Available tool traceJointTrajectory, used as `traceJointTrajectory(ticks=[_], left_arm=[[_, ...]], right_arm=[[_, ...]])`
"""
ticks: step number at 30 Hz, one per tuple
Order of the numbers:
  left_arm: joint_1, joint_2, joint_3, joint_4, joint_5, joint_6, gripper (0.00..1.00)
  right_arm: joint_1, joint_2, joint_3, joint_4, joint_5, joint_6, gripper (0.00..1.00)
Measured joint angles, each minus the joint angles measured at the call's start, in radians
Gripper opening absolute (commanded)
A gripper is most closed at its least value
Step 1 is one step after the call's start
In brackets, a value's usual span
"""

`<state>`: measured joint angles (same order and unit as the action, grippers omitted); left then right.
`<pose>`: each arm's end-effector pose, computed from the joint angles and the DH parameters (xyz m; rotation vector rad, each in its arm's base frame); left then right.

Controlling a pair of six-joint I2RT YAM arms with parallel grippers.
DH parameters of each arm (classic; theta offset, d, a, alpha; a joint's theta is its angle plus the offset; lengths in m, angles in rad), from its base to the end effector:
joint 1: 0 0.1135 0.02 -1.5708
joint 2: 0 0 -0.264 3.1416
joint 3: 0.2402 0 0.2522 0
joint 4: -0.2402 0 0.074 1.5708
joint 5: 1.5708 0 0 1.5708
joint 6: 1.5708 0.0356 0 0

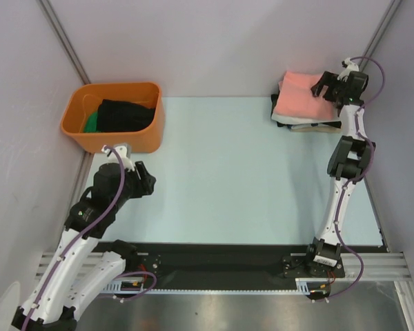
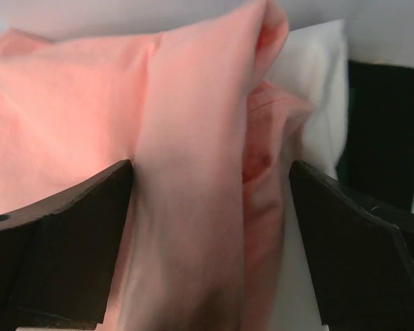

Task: Fold and stack the t-shirts
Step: Neatly place the folded tshirt to the corner, then reset both grippers

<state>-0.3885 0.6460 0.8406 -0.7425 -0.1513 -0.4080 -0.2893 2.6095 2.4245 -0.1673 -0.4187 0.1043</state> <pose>0.1234 -0.0447 0.3218 -0.1111 2.1248 -0.3142 0.5785 -0.1571 0.2246 0.0943 1.8987 0.2766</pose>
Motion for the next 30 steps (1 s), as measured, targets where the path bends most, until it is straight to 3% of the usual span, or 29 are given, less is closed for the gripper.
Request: traceJointTrajectory(ticks=[6,13,22,25,26,30], left_arm=[[0.0,-0.017,-0.002,0.0,0.0,0.0,0.61],[0.0,-0.039,-0.003,0.001,0.001,0.0,0.62],[0.0,-0.071,-0.008,0.009,0.007,0.0,0.66],[0.0,-0.079,-0.008,0.011,0.009,0.002,0.8],[0.0,-0.082,-0.008,0.012,0.009,0.004,0.97],[0.001,-0.093,-0.009,0.018,0.02,0.009,1.0]], right_arm=[[-0.005,-0.098,0.004,-0.014,0.148,0.038,1.0],[-0.069,-0.276,-0.003,-0.013,0.167,0.125,1.0],[-0.071,-0.598,-0.424,0.087,0.128,0.277,1.0],[-0.048,-0.71,-0.603,0.133,0.092,0.334,1.0],[-0.035,-0.748,-0.657,0.145,0.086,0.341,1.0],[0.056,-0.924,-0.856,0.153,0.075,0.35,1.0]])
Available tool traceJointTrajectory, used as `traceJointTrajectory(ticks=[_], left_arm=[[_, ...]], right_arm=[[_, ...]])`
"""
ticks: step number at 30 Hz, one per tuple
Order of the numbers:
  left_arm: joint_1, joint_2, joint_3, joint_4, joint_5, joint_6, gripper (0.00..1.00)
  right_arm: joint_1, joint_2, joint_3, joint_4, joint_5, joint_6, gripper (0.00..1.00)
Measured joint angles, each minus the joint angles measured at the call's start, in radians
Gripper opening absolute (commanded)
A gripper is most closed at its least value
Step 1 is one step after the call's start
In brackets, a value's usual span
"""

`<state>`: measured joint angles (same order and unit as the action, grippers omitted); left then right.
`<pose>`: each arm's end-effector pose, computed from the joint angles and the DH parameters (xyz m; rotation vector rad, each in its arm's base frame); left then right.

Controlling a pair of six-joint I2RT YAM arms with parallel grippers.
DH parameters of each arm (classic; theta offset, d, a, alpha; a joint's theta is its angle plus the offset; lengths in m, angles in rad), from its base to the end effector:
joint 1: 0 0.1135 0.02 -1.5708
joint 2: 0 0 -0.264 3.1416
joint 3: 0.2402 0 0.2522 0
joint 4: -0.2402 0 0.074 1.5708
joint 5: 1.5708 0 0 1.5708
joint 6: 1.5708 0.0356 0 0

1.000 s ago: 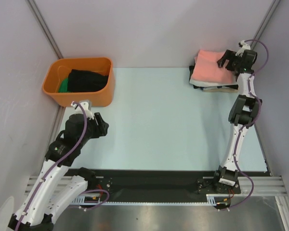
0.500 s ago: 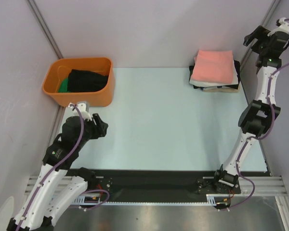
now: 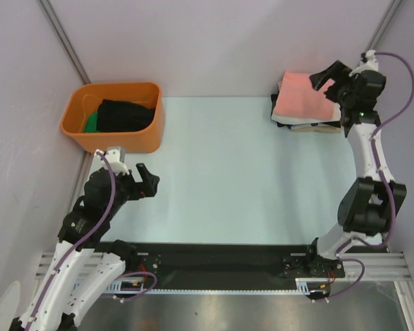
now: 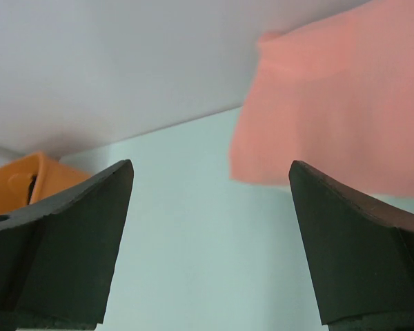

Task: Fold and stack the t-shirts
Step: Reset both grippers

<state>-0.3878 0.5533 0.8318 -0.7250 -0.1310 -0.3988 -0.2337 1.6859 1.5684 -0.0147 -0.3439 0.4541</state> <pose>0.1064 -0.0384 0.3301 -0.0951 2.0303 -0.3672 0.3989 -0.0826 0.3924 0.3291 1.6843 0.4563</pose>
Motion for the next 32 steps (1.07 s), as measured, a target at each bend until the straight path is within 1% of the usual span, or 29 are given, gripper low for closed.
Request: traceJointTrajectory(ticks=[6,10,12,16,19,25,29,32], left_arm=[[0.0,-0.02,0.0,0.002,0.003,0.0,1.0],[0.0,-0.021,0.0,0.003,0.003,0.0,1.0],[0.0,-0.021,0.0,0.003,0.003,0.0,1.0],[0.0,-0.02,0.0,0.003,0.002,0.0,1.0],[0.0,-0.02,0.0,0.002,0.002,-0.001,1.0],[0.0,-0.019,0.0,0.002,-0.009,-0.001,1.0],[0.0,-0.019,0.0,0.002,-0.022,-0.002,1.0],[0.0,-0.019,0.0,0.002,-0.025,-0.003,1.0]], right_arm=[[0.176,-0.337,-0.288,0.017,0.004,-0.003,1.0],[0.325,-0.541,-0.472,0.023,0.039,-0.002,1.0],[0.43,-0.612,-0.541,-0.018,0.09,0.0,1.0],[0.624,-0.702,-0.668,-0.113,0.198,0.018,1.0],[0.731,-0.795,-0.802,-0.169,0.254,0.048,1.0],[0.856,-0.957,-0.981,-0.273,0.352,0.122,1.0],[0.886,-1.039,-1.039,-0.309,0.39,0.158,1.0],[0.894,-1.064,-1.049,-0.333,0.422,0.184,1.0]])
